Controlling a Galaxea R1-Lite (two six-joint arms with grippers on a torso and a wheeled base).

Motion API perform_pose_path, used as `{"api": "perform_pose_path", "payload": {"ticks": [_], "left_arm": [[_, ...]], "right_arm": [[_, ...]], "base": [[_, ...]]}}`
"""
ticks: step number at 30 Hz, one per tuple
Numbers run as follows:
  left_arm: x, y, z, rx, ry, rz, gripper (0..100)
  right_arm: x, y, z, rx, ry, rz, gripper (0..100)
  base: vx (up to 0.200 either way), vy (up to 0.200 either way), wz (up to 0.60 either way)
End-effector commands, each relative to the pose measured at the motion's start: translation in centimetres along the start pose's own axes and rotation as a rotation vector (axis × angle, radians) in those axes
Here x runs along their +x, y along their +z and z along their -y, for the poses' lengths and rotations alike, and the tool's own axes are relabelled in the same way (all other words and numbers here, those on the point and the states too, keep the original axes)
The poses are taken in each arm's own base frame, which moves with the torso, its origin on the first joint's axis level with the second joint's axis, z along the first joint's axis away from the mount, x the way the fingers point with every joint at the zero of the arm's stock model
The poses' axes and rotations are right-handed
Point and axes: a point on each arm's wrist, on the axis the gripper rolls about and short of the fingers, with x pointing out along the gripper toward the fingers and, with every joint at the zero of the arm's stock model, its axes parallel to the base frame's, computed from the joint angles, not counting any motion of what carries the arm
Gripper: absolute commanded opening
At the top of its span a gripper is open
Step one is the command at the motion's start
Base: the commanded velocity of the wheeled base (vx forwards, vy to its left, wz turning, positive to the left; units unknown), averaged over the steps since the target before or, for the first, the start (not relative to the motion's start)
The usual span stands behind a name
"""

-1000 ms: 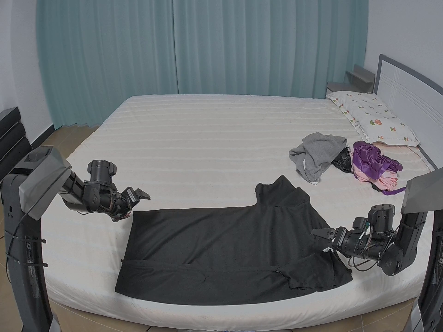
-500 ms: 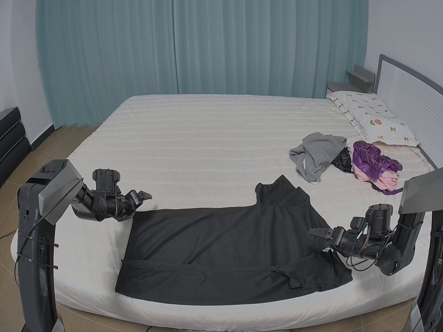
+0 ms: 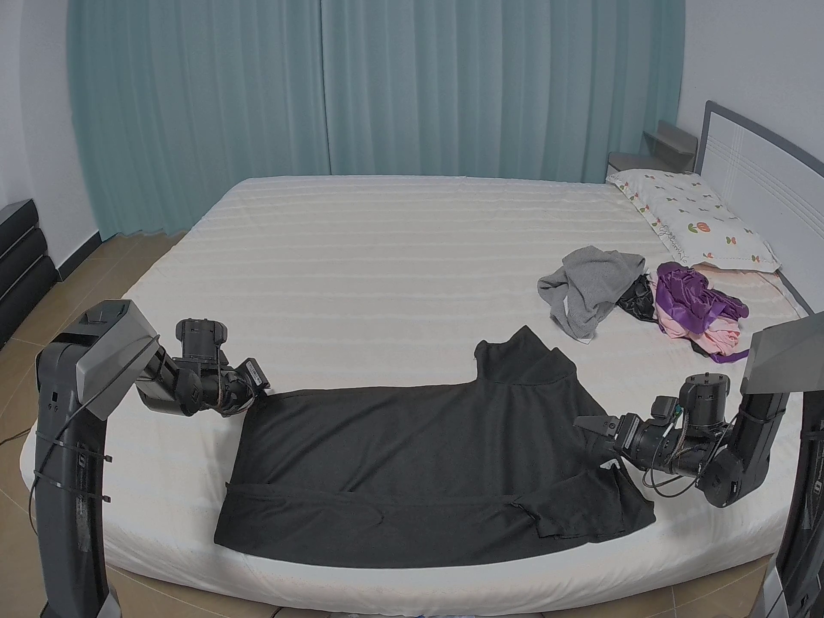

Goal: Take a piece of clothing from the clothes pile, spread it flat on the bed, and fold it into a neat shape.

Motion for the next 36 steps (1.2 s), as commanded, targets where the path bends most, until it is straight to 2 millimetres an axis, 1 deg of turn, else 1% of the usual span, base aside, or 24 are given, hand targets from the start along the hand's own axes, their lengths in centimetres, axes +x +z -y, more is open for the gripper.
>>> {"api": "perform_pose_path", "payload": {"ticks": [1, 2, 5, 7, 9, 11, 15, 17, 18, 20, 21, 22, 24, 30, 33, 36], "left_arm": [[-0.2, 0.2, 0.0, -0.02, 0.0, 0.011, 0], [-0.5, 0.5, 0.3, -0.041, 0.003, 0.022, 0], [-1.0, 0.8, 0.5, -0.073, 0.007, 0.04, 0], [-1.3, 1.1, 0.8, -0.102, -0.002, 0.05, 0], [-1.3, 1.3, 0.9, -0.12, -0.008, 0.058, 0], [-1.4, 1.6, 1.0, -0.142, -0.025, 0.081, 0], [-1.7, 2.2, 1.0, -0.172, -0.051, 0.119, 0], [-2.0, 2.5, 1.0, -0.184, -0.054, 0.127, 0], [-2.2, 2.7, 1.0, -0.193, -0.056, 0.132, 0], [-2.4, 2.8, 1.0, -0.201, -0.055, 0.134, 0], [-2.4, 2.8, 1.0, -0.201, -0.055, 0.134, 0], [-2.4, 2.6, 0.8, -0.204, -0.051, 0.13, 0], [-2.5, 2.6, 0.7, -0.205, -0.049, 0.129, 0], [-2.5, 2.7, 0.7, -0.205, -0.051, 0.131, 0], [-2.5, 2.6, 0.6, -0.207, -0.047, 0.128, 0], [-2.5, 2.6, 0.6, -0.207, -0.047, 0.128, 0]], "right_arm": [[1.6, 0.7, 0.1, -0.015, 0.02, 0.015, 100], [2.9, 1.2, 0.1, -0.029, 0.033, 0.033, 100], [4.4, 2.9, -0.4, -0.05, 0.042, 0.062, 100], [5.7, 4.8, -0.8, -0.046, 0.035, 0.069, 100], [6.6, 5.9, -0.9, -0.046, 0.028, 0.075, 100], [8.7, 7.3, -0.8, -0.05, 0.005, 0.085, 100], [11.0, 8.3, -0.1, -0.082, -0.046, 0.075, 100], [11.7, 8.6, 0.1, -0.091, -0.065, 0.072, 100], [12.5, 9.2, 0.2, -0.103, -0.082, 0.078, 100], [13.2, 9.7, 0.2, -0.116, -0.09, 0.083, 100], [13.2, 9.7, 0.2, -0.116, -0.09, 0.083, 100], [14.2, 10.6, 0.4, -0.132, -0.095, 0.085, 100], [15.0, 11.2, 0.5, -0.153, -0.097, 0.085, 100], [17.0, 12.0, 1.0, -0.201, -0.111, 0.111, 100], [17.5, 12.6, 1.0, -0.215, -0.114, 0.129, 100], [17.4, 12.7, 1.7, -0.219, -0.131, 0.117, 100]], "base": [[0.0, 0.0, 0.0], [0.0, 0.0, 0.0], [0.0, 0.0, 0.0], [0.0, 0.0, 0.0], [0.0, 0.0, 0.0], [0.0, 0.0, 0.0], [0.0, 0.0, 0.0], [0.0, 0.0, 0.0], [0.0, 0.0, 0.0], [0.0, 0.0, 0.0], [0.0, 0.0, 0.0], [0.0, 0.0, 0.0], [0.0, 0.0, 0.0], [0.0, 0.0, 0.0], [0.0, 0.0, 0.0], [0.0, 0.0, 0.0]]}}
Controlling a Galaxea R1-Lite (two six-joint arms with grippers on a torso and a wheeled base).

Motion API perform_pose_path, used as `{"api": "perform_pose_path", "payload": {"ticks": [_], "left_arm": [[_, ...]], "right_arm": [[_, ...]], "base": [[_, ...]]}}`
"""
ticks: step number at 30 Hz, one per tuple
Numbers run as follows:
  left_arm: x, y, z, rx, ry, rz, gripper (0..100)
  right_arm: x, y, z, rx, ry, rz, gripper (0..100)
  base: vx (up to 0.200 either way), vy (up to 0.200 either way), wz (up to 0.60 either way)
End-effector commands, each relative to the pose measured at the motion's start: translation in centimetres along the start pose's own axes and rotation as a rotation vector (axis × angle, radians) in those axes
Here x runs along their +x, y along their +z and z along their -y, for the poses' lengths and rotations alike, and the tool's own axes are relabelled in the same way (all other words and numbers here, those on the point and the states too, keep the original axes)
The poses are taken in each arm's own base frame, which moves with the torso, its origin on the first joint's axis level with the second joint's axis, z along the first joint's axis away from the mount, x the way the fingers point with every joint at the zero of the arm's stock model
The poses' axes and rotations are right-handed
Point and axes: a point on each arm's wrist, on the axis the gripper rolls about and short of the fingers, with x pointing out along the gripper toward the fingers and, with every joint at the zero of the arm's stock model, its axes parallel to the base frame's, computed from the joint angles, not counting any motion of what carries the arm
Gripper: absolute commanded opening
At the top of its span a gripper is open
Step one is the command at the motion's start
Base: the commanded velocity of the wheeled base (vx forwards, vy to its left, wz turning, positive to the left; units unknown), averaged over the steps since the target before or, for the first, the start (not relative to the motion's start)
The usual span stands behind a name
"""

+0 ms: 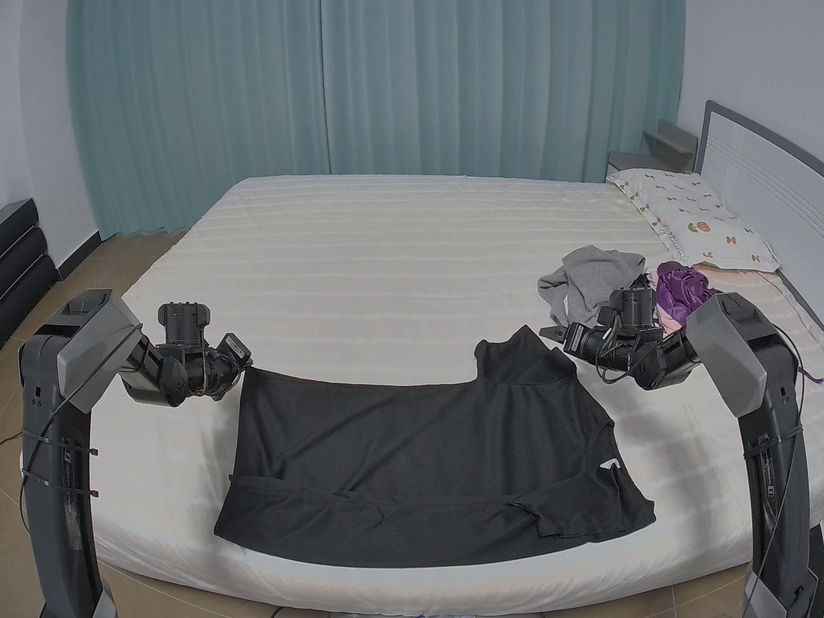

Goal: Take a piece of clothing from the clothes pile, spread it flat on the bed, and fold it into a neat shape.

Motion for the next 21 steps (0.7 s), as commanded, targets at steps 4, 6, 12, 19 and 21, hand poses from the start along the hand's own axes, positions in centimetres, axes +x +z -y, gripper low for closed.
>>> {"api": "perform_pose_path", "payload": {"ticks": [4, 6, 12, 19, 21], "left_arm": [[-0.2, 0.1, 0.0, -0.002, -0.001, 0.004, 0], [-0.2, 0.1, 0.0, -0.002, -0.001, 0.004, 0], [-0.1, 0.1, -0.1, -0.002, 0.003, -0.002, 0], [-0.2, 0.2, 0.1, 0.001, -0.003, 0.003, 0], [-0.3, 0.3, 0.2, 0.001, -0.004, 0.006, 0]], "right_arm": [[1.6, -1.6, 2.7, -0.036, -0.031, -0.028, 100], [1.7, -1.8, 2.9, -0.037, -0.027, -0.035, 100], [1.8, -2.0, 3.1, -0.039, -0.007, -0.041, 0], [1.6, -1.6, 3.1, -0.039, -0.005, -0.036, 0], [1.4, -1.4, 3.0, -0.037, -0.004, -0.034, 0]], "base": [[0.0, 0.0, 0.0], [0.0, 0.0, 0.0], [0.0, 0.0, 0.0], [0.0, 0.0, 0.0], [0.0, 0.0, 0.0]]}}
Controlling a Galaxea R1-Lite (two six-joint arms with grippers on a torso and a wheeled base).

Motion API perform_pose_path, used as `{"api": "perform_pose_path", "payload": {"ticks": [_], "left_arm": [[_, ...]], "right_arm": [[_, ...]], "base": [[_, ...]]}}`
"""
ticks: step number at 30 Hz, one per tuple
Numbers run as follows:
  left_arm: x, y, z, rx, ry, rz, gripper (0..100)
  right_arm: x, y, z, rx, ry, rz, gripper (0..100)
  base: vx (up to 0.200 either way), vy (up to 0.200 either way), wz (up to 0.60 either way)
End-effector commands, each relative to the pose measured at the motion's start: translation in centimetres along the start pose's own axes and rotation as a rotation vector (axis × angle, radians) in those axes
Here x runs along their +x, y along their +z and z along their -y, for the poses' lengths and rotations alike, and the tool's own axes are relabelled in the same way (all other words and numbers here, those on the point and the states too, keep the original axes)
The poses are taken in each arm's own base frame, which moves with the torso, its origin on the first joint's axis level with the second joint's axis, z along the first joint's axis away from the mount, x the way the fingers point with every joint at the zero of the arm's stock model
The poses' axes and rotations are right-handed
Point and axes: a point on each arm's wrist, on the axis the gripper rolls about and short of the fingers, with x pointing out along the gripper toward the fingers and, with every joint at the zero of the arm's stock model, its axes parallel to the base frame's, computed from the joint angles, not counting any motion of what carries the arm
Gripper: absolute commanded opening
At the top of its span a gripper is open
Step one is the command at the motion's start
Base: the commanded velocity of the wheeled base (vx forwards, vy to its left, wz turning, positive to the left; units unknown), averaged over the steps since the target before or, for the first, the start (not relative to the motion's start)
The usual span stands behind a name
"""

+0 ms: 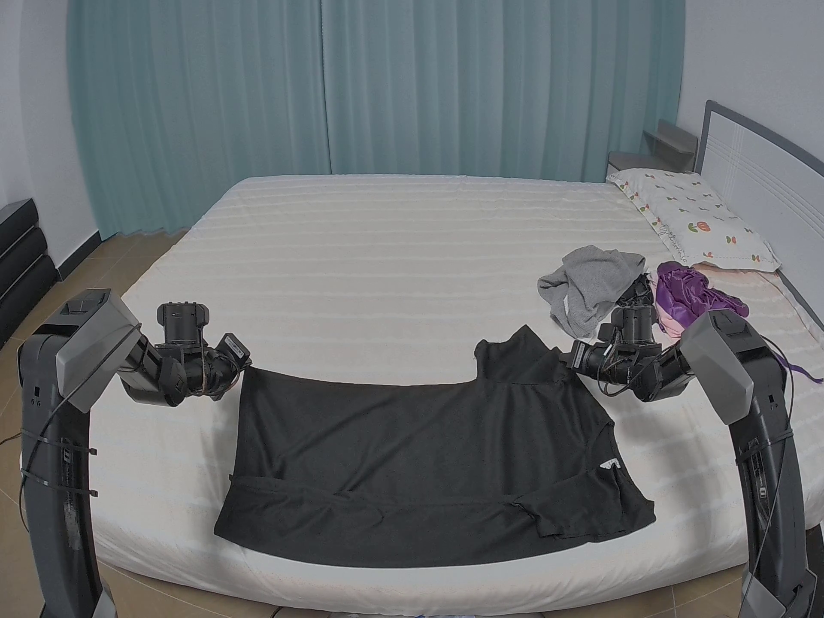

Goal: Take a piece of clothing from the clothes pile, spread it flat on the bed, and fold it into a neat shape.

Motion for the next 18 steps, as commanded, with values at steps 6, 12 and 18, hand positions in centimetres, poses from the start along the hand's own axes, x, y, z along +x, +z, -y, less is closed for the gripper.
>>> {"api": "perform_pose_path", "payload": {"ticks": [6, 12, 18], "left_arm": [[-1.4, 0.5, 1.0, 0.002, -0.013, 0.012, 0], [-2.2, 0.8, 1.2, 0.004, -0.017, 0.022, 0], [-2.9, 1.4, 1.3, -0.001, -0.02, 0.037, 0]], "right_arm": [[-1.8, 1.5, -0.6, 0.011, 0.003, 0.029, 0], [-3.6, 1.7, -1.0, 0.006, 0.009, 0.057, 0], [-5.3, 2.9, -1.2, 0.01, 0.013, 0.1, 0]], "base": [[0.0, 0.0, 0.0], [0.0, 0.0, 0.0], [0.0, 0.0, 0.0]]}}
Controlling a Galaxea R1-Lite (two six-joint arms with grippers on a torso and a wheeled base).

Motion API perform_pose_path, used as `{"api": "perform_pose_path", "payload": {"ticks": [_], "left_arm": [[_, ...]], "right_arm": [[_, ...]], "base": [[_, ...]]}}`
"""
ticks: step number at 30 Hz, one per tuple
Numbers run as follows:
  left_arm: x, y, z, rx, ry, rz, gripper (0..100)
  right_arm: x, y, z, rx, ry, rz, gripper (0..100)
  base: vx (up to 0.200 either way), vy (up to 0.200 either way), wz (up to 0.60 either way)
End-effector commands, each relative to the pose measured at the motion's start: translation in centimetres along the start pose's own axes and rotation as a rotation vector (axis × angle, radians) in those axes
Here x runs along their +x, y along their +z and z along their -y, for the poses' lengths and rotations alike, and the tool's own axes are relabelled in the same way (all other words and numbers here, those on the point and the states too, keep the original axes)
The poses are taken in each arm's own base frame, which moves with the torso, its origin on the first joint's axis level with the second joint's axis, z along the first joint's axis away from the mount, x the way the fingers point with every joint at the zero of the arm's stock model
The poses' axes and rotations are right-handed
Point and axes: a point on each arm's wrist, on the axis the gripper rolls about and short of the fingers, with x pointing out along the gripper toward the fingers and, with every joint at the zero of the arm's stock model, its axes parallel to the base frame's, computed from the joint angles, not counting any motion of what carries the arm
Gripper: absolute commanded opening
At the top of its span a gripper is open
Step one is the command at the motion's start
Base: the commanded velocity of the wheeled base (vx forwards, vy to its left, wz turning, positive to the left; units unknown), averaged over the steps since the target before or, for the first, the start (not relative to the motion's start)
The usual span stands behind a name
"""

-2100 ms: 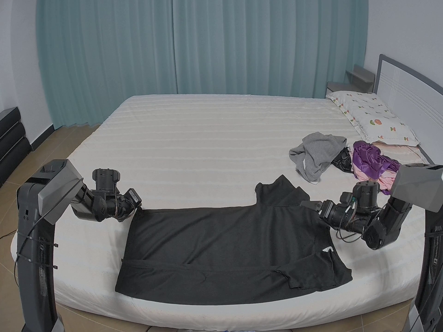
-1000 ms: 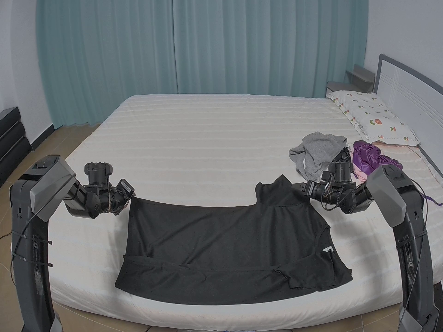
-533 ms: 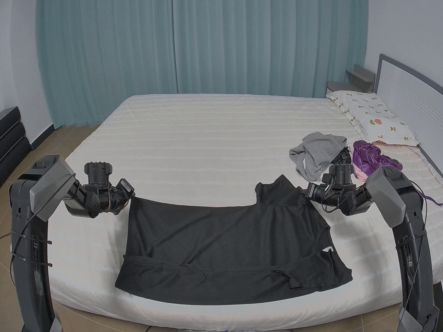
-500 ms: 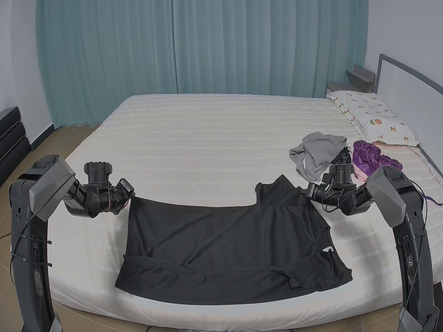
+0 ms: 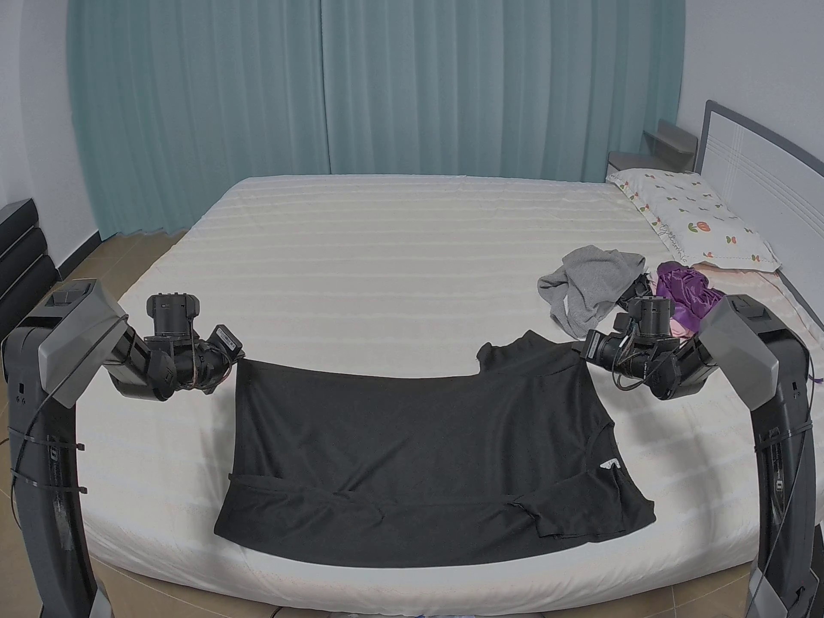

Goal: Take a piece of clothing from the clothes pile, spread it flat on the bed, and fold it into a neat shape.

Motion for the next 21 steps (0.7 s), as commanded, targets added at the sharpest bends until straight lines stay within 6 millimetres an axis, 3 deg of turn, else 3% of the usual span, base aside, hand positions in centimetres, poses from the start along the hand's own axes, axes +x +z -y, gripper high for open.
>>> {"api": "perform_pose_path", "payload": {"ticks": [1, 15, 21], "left_arm": [[-1.1, 0.8, 0.5, -0.006, -0.009, 0.022, 0], [-2.1, 1.7, 0.6, -0.013, -0.017, 0.042, 0], [-2.2, 1.9, 0.4, -0.016, -0.013, 0.045, 0]], "right_arm": [[-2.0, 1.7, -1.0, 0.002, 0.01, 0.04, 0], [-2.9, 0.3, -1.1, -0.021, 0.013, 0.053, 0], [-2.6, 0.9, -1.7, -0.01, 0.042, 0.096, 0]], "base": [[0.0, 0.0, 0.0], [0.0, 0.0, 0.0], [0.0, 0.0, 0.0]]}}
